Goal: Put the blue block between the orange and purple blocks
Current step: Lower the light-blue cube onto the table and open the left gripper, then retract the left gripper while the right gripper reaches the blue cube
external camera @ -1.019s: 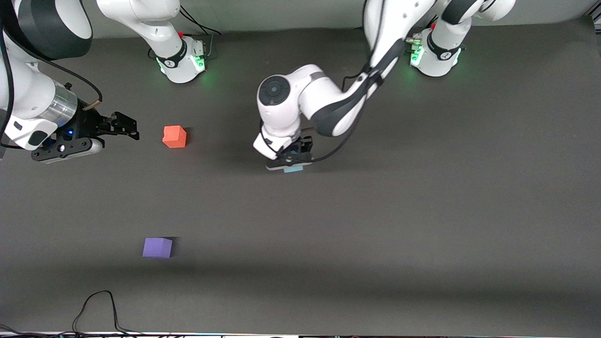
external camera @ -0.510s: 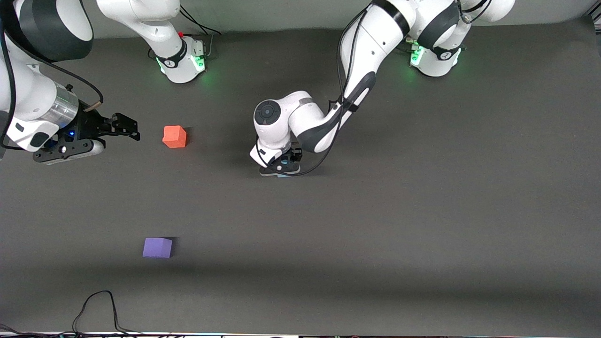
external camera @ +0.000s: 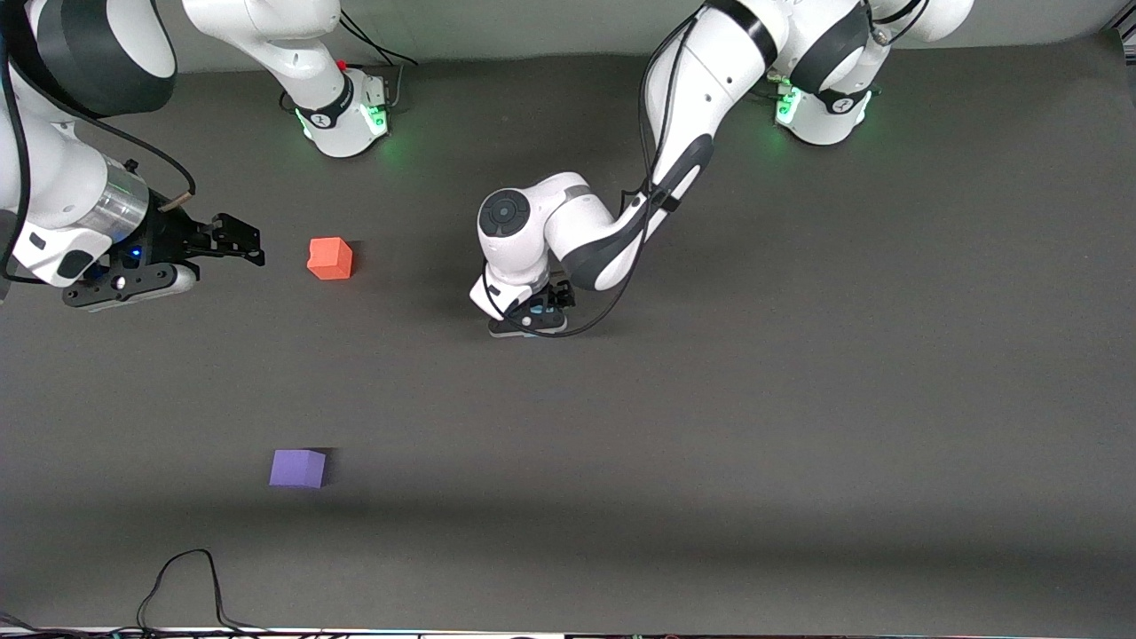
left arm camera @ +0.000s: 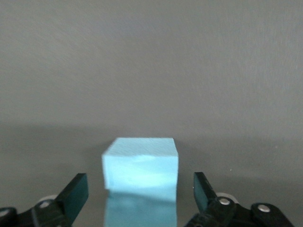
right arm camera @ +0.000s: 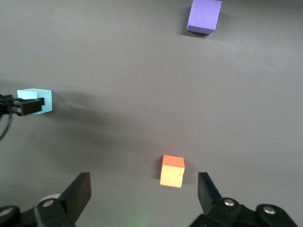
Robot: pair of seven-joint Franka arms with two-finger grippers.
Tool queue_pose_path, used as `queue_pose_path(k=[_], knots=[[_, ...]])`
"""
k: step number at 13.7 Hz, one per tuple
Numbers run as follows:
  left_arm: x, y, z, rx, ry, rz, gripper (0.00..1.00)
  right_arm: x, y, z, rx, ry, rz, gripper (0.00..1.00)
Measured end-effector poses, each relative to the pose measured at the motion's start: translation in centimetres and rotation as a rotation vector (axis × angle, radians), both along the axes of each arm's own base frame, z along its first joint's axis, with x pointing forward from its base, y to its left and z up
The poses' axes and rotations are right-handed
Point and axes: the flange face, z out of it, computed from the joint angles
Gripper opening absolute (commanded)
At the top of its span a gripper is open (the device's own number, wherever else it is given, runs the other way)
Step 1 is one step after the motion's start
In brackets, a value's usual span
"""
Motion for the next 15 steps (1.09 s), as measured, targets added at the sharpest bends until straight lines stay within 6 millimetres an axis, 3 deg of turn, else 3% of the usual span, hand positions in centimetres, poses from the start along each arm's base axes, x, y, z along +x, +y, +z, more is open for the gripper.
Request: queue_pose_path(k=[2, 4, 6, 8, 10, 13, 15], knots=[[2.7, 2.2, 5.4, -0.016, 0.01, 0.043, 1.0, 0.0, 0.1, 0.0, 0.0, 0.001, 0.002, 1.0], [6.1, 6.9, 12.2, -0.056, 0.057, 0.057, 1.0, -0.1, 0.7, 0.0, 0.0, 0.001, 0.014, 1.0], [9.8, 14.2, 17.6, -0.11, 0.108, 0.05, 1.0, -0.2, 1.9, -0.1, 0.0, 0.001, 0.034, 1.0], [12.4, 23.4, 21.1, -0.146, 0.133, 0.039, 1.0, -0.7, 4.8, -0.1, -0.003, 0.006, 0.027, 1.0], [12.7, 32.7, 24.2, -0.143, 0.18, 0.011, 1.0, -1.9, 11.1, -0.5, -0.01, 0.003, -0.024, 1.0], [12.3, 44.1, 27.9, -0.144, 0.228, -0.048, 1.0, -5.2, 23.2, -2.0, -0.017, -0.002, -0.064, 1.0], [12.1, 51.3, 29.6, -0.162, 0.234, -0.079, 1.0, -6.6, 29.6, -3.3, -0.021, 0.01, -0.081, 1.0]])
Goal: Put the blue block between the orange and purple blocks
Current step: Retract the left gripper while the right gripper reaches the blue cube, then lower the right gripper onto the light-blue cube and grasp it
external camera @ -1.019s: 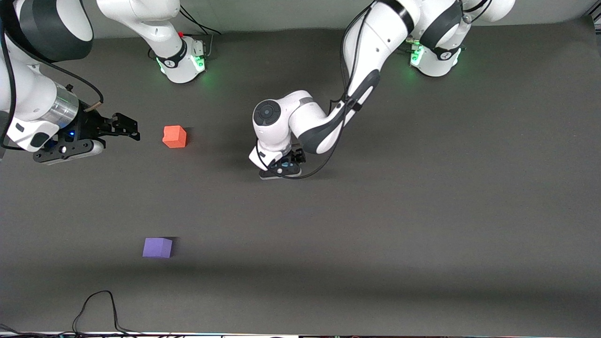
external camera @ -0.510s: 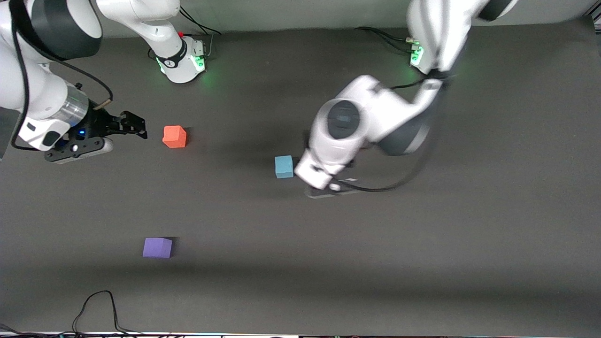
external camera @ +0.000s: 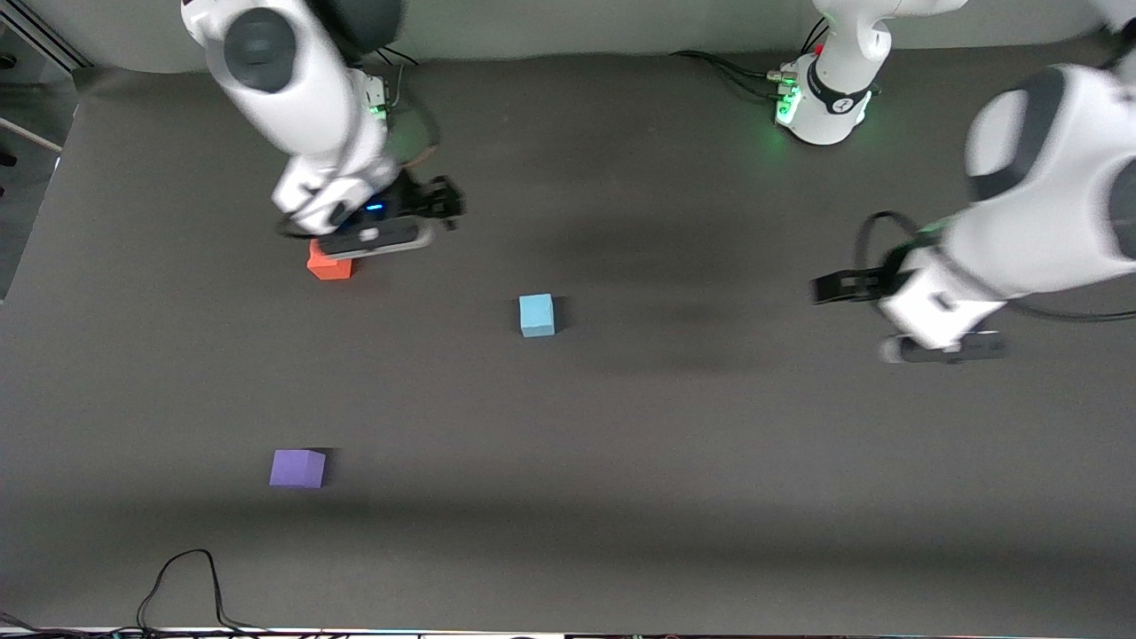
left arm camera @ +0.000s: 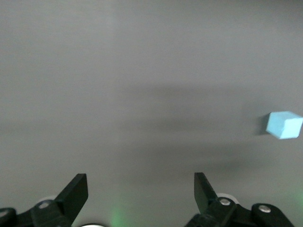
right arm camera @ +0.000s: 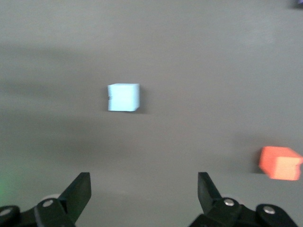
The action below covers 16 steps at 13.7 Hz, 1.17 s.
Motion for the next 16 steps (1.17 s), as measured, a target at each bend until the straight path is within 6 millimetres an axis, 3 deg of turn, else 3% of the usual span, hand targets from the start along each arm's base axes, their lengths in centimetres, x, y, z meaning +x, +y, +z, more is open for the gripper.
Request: queue_pose_path(k=[3, 5, 8, 12, 16], knots=[[-0.8, 7.4, 2.2, -0.012, -0.024, -0.013, 1.0, -0.3, 5.8, -2.5, -0.004, 0.023, 0.002, 1.0], [-1.5, 9.5, 3.8, 0.035, -0.052, -0.015, 1.0, -0.9, 8.5, -6.0, -0.012, 0.04, 0.032, 1.0], [-2.4, 9.6, 5.6, 0.099, -0.083, -0.027, 1.0, -1.6, 9.9, -12.0, -0.014, 0.044, 0.044, 1.0], [-2.8, 9.3, 6.5, 0.111, -0.099, -0.033, 1.0, -2.4, 8.9, -20.1, -0.028, 0.0, 0.052, 1.0], [-2.9, 8.6, 6.8, 0.112, -0.106, -0.045, 1.0, -1.3, 7.7, -26.7, -0.067, -0.029, 0.065, 1.0]])
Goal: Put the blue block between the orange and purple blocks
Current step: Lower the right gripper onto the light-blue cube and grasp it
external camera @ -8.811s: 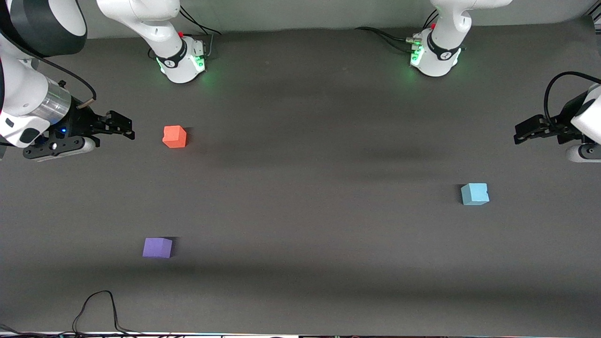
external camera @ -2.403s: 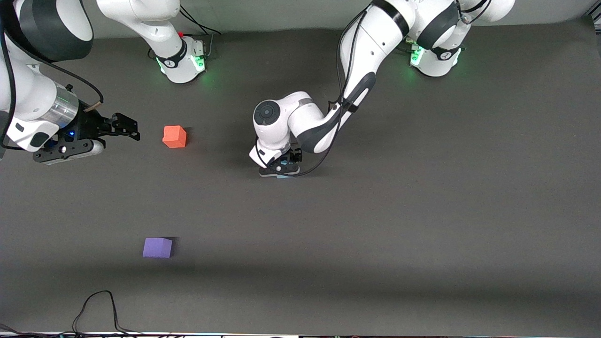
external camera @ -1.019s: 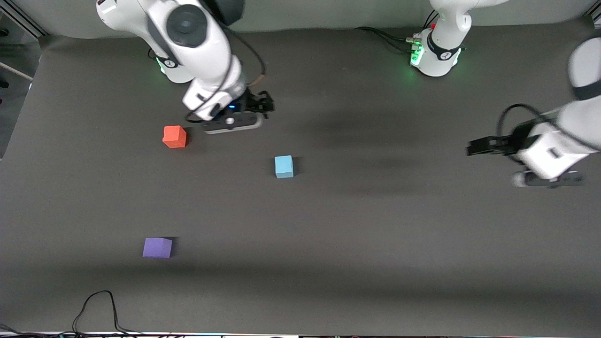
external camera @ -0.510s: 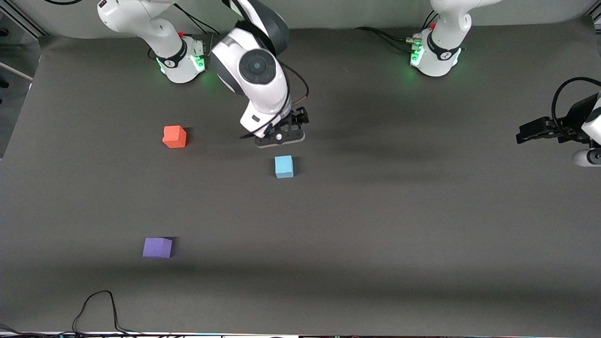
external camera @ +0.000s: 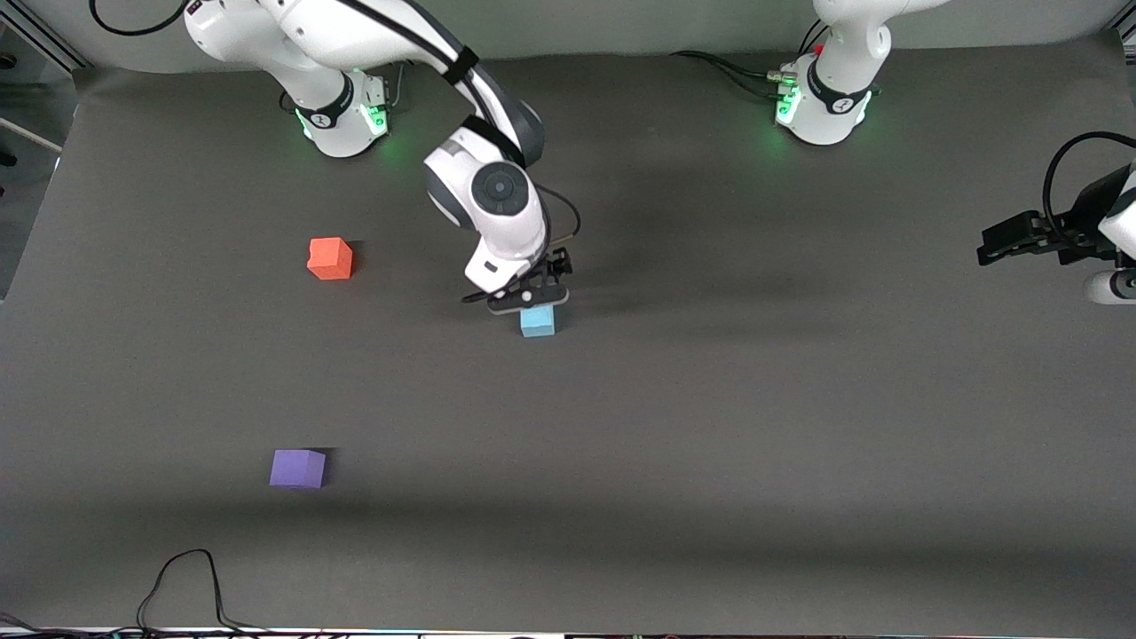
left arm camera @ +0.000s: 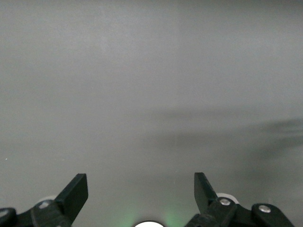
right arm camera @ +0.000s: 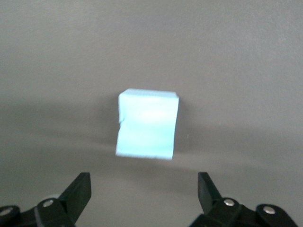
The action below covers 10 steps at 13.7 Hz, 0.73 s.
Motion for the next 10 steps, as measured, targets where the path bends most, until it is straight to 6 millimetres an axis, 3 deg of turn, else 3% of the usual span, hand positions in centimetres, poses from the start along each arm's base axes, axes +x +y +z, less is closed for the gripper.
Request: queue_pose_path(k=[2, 8, 10], knots=[[-0.2, -0.4, 0.4, 0.006, -0.007, -0.004, 1.0, 0.4, -0.2, -1.8, 0.008, -0.01, -0.008, 1.0], [-1.1, -0.4, 2.2, 0.015, -0.039, 0.0, 1.0, 0.7, 0.2, -4.8, 0.045, -0.041, -0.045, 0.98], [-1.1, -0.5, 1.9, 0.015, -0.033, -0.001, 1.0, 0.8, 0.2, -5.9, 0.057, -0.049, -0.051, 0.74]])
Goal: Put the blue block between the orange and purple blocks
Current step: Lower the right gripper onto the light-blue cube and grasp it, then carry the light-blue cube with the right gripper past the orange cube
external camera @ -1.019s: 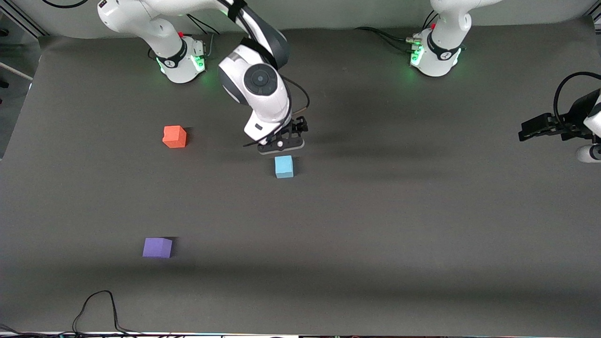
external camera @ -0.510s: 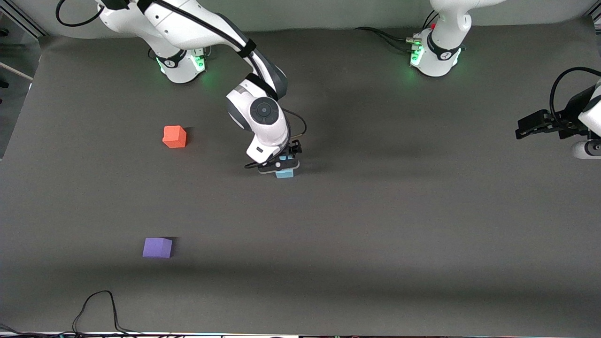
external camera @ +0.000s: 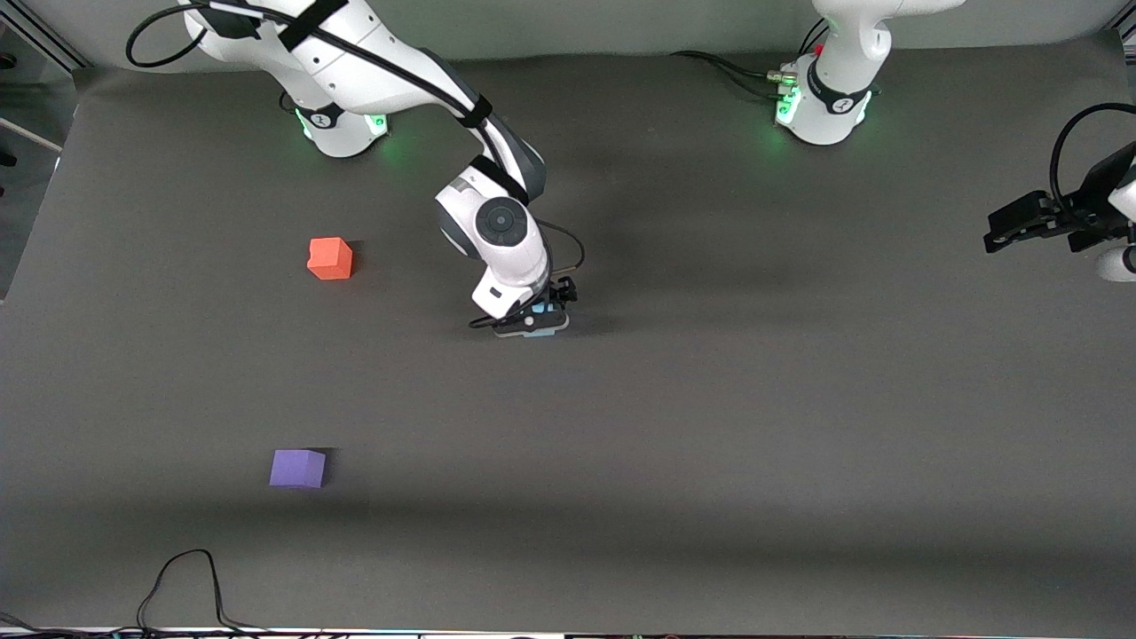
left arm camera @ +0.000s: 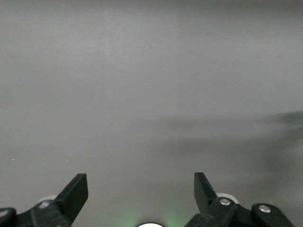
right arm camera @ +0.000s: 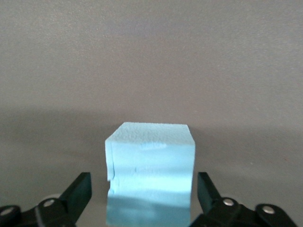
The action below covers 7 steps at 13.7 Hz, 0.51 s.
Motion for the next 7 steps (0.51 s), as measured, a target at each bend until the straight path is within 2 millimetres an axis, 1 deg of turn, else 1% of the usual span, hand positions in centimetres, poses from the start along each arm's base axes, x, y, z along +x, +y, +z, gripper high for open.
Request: queue_pose_path(k=[3, 4, 6, 7], knots=[[0.1, 0.1, -0.5, 0.0, 0.006, 0.001, 1.0, 0.3, -0.2, -0.8, 0.008, -0.007, -0.02, 0.32], [0.2, 0.0, -0.7, 0.0, 0.005, 0.001, 1.0, 0.6, -0.3, -0.7, 0.011, -0.009, -0.032, 0.25], [0.4, -0.1, -1.0, 0.0, 0.005, -0.001, 1.0, 1.4, -0.5, -0.2, 0.018, -0.019, -0.045, 0.25], [0.5, -0.2, -1.1, 0.0, 0.004, -0.003, 1.0, 2.1, -0.8, 0.5, 0.014, -0.017, -0.055, 0.25]])
